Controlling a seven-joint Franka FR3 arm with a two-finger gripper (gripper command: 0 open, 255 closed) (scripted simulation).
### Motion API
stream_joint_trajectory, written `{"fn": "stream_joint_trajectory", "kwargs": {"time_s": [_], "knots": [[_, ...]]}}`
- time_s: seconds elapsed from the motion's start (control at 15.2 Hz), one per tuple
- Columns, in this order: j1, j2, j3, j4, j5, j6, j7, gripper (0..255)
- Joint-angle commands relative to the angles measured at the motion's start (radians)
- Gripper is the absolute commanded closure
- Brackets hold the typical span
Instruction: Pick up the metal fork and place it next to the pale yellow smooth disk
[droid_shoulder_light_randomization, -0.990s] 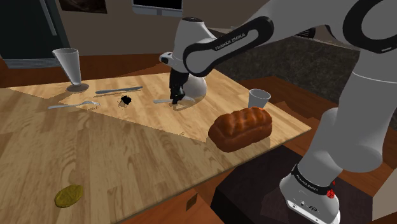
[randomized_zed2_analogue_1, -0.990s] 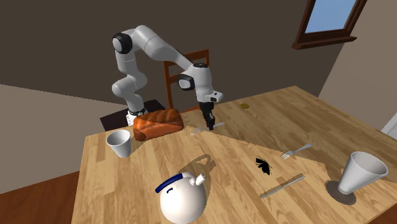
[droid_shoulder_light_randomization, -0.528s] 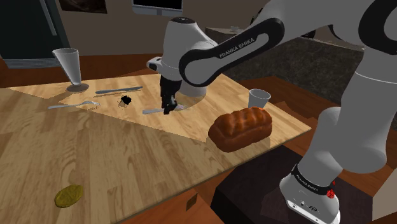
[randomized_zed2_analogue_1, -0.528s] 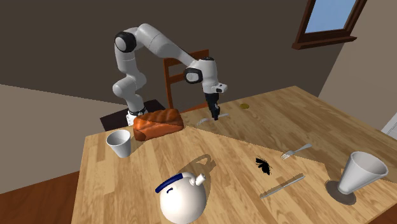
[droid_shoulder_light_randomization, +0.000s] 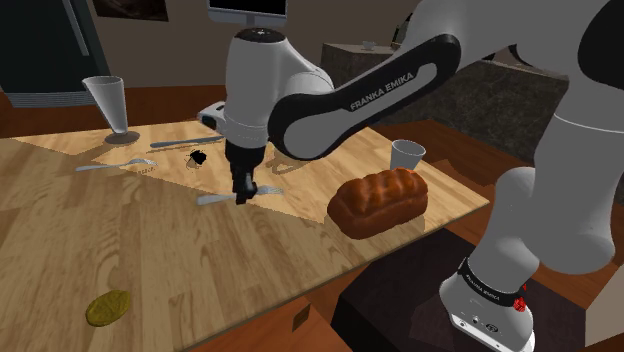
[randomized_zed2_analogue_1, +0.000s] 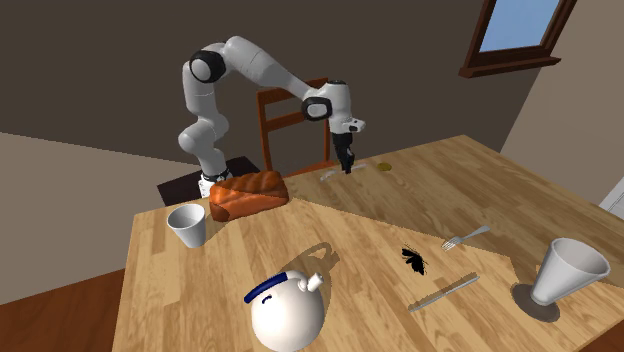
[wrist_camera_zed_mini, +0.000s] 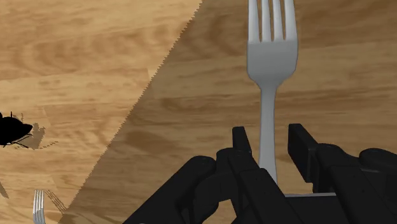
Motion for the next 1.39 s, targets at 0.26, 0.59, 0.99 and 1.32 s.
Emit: {"fn": "stream_joint_trajectory", "kwargs": {"time_s": [0.26, 0.59, 0.99, 1.32], "knots": [[0.088, 0.057, 0.047, 0.085, -0.047, -0.052, 0.154, 255], [0.166, 0.129, 0.079, 0.189, -0.087, -0.107, 0.272, 255], [0.229, 0.206, 0.094, 0.273, -0.122, -0.135, 0.357, 255], [0.232, 0.233, 0.087, 0.244, -0.14, -0.081, 0.376, 255]]}}
